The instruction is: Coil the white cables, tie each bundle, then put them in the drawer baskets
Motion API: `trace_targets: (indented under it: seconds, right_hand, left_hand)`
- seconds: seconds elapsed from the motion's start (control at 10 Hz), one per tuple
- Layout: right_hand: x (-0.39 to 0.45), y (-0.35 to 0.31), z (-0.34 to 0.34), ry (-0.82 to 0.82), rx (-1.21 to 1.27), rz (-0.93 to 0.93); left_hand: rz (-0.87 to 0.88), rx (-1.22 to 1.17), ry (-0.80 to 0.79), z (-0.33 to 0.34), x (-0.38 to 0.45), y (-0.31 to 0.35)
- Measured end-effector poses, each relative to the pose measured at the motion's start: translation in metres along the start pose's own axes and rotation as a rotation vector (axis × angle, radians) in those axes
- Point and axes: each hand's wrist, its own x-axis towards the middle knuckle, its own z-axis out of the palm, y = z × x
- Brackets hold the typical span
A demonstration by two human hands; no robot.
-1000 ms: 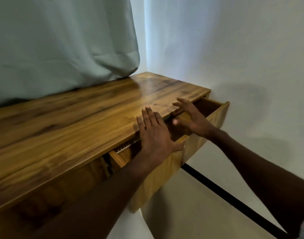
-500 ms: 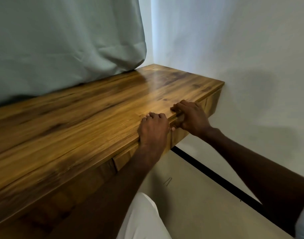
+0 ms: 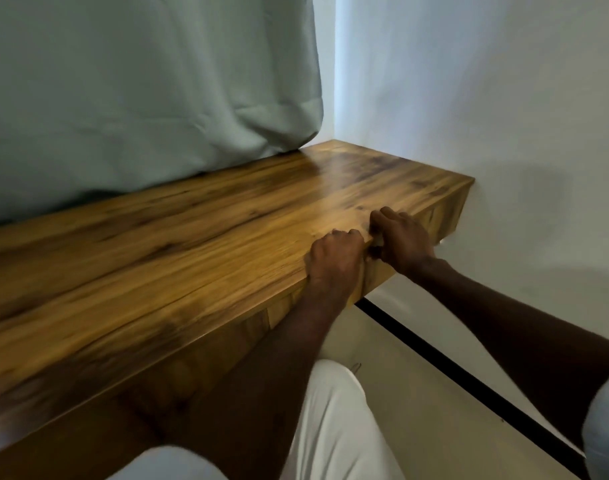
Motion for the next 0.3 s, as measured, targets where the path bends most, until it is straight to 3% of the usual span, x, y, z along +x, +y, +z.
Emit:
trace_targets:
  seconds: [0.2,0.3]
  right_hand:
    - [0.011,-0.027,-0.037,-0.337,0.008,0.041]
    - [0.023,-0.067,-0.046,-0.237,0.144,-0.019]
  left_hand:
    - [0.040,-0.182,-0.072,-0.026,-0.011,-0.054]
    - [-0.088,-0.143,0.101,-0.047,-0.023,-0.103]
